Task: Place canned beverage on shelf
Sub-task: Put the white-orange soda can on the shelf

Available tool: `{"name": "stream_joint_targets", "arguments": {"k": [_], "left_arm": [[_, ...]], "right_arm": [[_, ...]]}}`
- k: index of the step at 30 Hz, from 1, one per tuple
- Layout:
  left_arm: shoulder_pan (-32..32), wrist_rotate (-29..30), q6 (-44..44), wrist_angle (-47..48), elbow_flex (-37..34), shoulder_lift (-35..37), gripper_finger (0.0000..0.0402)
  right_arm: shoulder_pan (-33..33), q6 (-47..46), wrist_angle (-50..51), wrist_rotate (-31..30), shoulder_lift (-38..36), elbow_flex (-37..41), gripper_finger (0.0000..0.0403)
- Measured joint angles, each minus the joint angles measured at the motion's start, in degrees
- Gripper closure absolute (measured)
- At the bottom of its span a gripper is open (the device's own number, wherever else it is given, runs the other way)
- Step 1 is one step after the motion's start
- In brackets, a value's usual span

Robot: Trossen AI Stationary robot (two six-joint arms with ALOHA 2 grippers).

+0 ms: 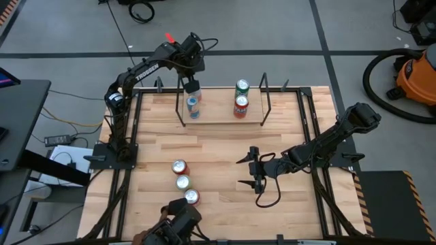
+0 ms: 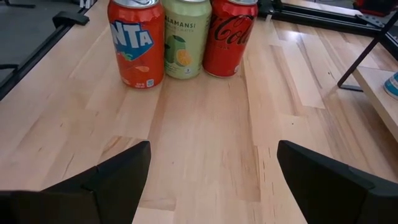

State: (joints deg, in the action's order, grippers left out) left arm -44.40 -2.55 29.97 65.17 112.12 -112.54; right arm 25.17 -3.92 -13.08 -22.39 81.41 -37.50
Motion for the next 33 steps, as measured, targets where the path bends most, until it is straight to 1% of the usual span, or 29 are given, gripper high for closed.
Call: {"name": "stream_joint_targets", "arguments": {"k": [9,22,26,33], "left_arm": [[1.4,3.1,-3.7,-0.3,0.0,0.0,0.0012],[1.9,4.6,-6.8,0.0,0.0,0.0,0.0012],[1.9,5.7,-6.9,0.0,0.0,0.0,0.0012],[1.9,5.7,-6.4,0.0,0.0,0.0,0.0012]], "right_arm": [[0.0,0.0,-0.1,0.0,0.0,0.0,0.0041],[0.0,0.0,-0.6,0.0,0.0,0.0,0.0041],[0.0,0.0,-0.6,0.0,0.0,0.0,0.0041],[0.0,0.0,-0.6,0.0,0.0,0.0,0.0041]]}}
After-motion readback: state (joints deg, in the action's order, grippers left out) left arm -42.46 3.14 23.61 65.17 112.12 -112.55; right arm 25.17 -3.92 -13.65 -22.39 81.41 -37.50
